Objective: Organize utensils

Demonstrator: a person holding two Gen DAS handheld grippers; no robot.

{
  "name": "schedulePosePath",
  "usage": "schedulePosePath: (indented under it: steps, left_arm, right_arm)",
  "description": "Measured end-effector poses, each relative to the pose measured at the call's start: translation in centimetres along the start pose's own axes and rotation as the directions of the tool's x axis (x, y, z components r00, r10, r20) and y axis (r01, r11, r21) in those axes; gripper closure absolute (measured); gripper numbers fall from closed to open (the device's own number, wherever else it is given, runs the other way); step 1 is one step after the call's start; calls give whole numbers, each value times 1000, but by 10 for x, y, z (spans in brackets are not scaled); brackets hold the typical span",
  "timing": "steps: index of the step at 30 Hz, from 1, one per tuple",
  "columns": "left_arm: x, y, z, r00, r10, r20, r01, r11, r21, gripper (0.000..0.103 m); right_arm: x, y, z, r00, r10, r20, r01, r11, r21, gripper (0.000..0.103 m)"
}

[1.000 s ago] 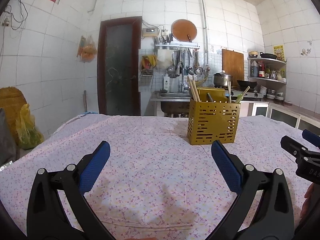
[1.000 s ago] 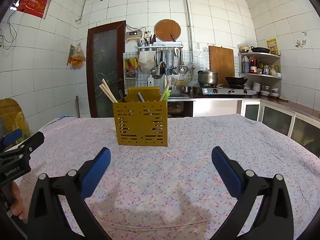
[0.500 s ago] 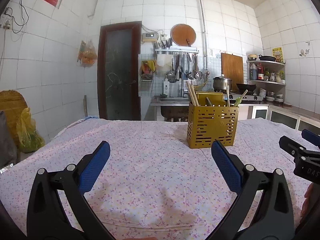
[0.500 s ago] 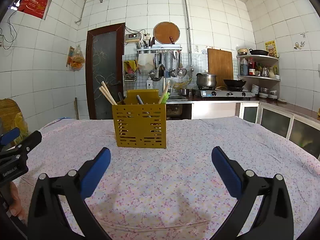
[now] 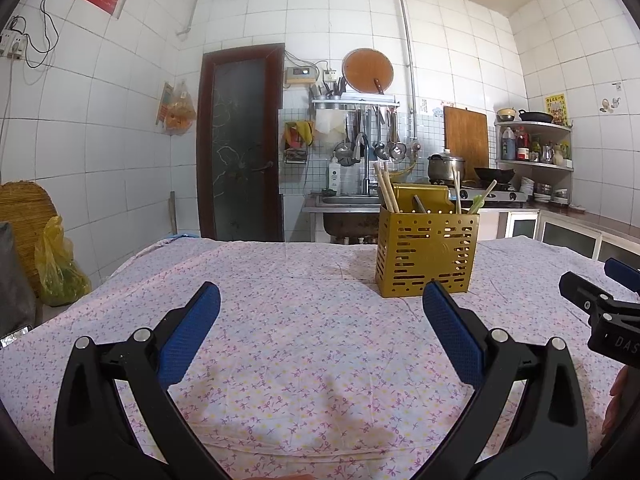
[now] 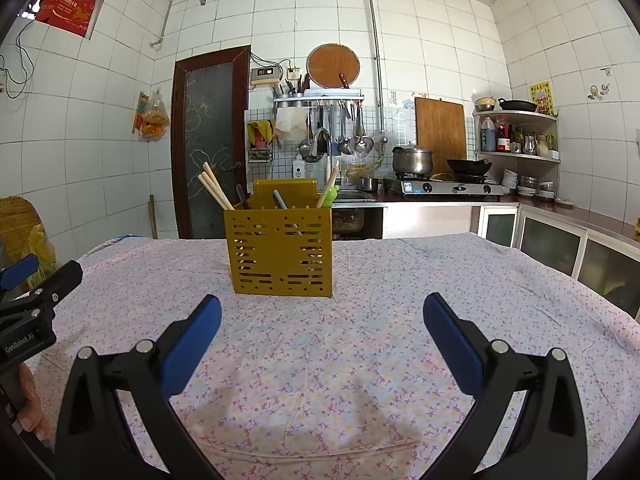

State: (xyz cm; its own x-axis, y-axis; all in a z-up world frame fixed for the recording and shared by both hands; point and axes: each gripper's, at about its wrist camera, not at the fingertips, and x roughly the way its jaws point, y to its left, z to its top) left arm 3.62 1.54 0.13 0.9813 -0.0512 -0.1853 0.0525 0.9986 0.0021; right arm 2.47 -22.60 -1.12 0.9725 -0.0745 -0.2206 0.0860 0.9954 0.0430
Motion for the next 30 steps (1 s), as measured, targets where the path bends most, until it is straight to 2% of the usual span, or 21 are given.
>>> schedulePosePath:
  steps: [30]
  left_arm:
    - [0, 1, 2, 1000, 10, -2, -10, 1000, 6, 5]
  right_arm:
    - [-5, -4, 0, 1000, -20, 14, 20, 1000, -13, 4]
